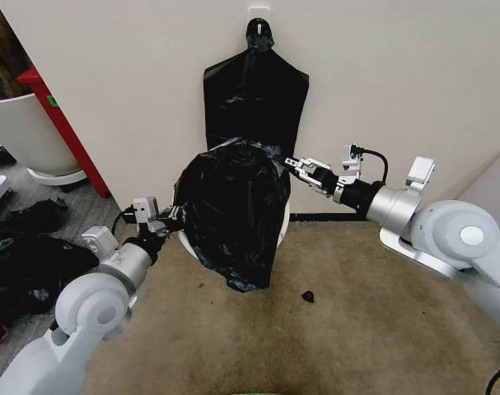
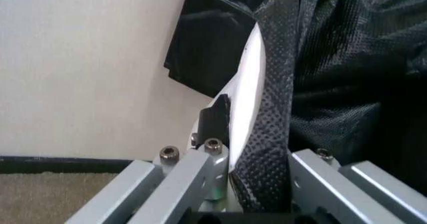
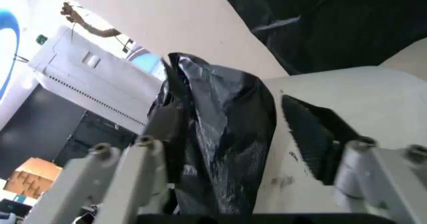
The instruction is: Place the garbage bag over the trash bin.
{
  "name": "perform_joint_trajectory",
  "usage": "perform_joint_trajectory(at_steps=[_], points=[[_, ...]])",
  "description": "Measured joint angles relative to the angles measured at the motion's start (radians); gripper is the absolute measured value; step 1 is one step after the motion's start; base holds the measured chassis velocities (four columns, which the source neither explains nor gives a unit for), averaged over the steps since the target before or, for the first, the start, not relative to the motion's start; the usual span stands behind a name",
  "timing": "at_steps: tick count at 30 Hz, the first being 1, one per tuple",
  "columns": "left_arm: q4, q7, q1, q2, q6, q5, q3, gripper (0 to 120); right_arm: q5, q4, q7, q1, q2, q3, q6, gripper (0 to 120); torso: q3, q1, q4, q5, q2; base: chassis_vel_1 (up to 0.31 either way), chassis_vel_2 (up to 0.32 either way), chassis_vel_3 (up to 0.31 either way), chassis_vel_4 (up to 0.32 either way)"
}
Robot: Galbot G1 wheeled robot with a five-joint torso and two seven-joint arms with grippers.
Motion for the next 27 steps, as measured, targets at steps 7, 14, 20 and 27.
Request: perform_joint_trajectory(at_steps=[7, 14, 20, 27], points=[[0.004, 0.007, 0.002, -0.004, 0.001, 0.006, 0.002, 1, -0.006, 0.002, 0.018, 0.001, 0.000, -0.010, 0.018, 22, 0.000, 0.000, 0.0001, 0.0000, 0.000, 0.000, 0.000, 0.000, 0.000], [0.014, 0.017, 0.002, -0.008, 0.000, 0.017, 0.004, 1, -0.009, 0.003, 0.044, 0.021, 0.006, -0.029, 0.037, 0, 0.000, 0.000, 0.0001, 0.0000, 0.000, 0.000, 0.000, 0.000, 0.000], [0.013, 0.025, 0.007, -0.013, 0.000, 0.015, 0.004, 1, -0.020, -0.011, 0.070, 0.037, 0.005, -0.043, 0.048, 0, 0.000, 0.000, 0.0002, 0.0000, 0.000, 0.000, 0.000, 0.000, 0.000], [0.003, 0.037, 0.013, -0.018, -0.005, -0.013, -0.007, 1, -0.052, -0.046, 0.048, 0.015, -0.021, -0.030, 0.019, 0, 0.000, 0.000, 0.0001, 0.0000, 0.000, 0.000, 0.000, 0.000, 0.000]])
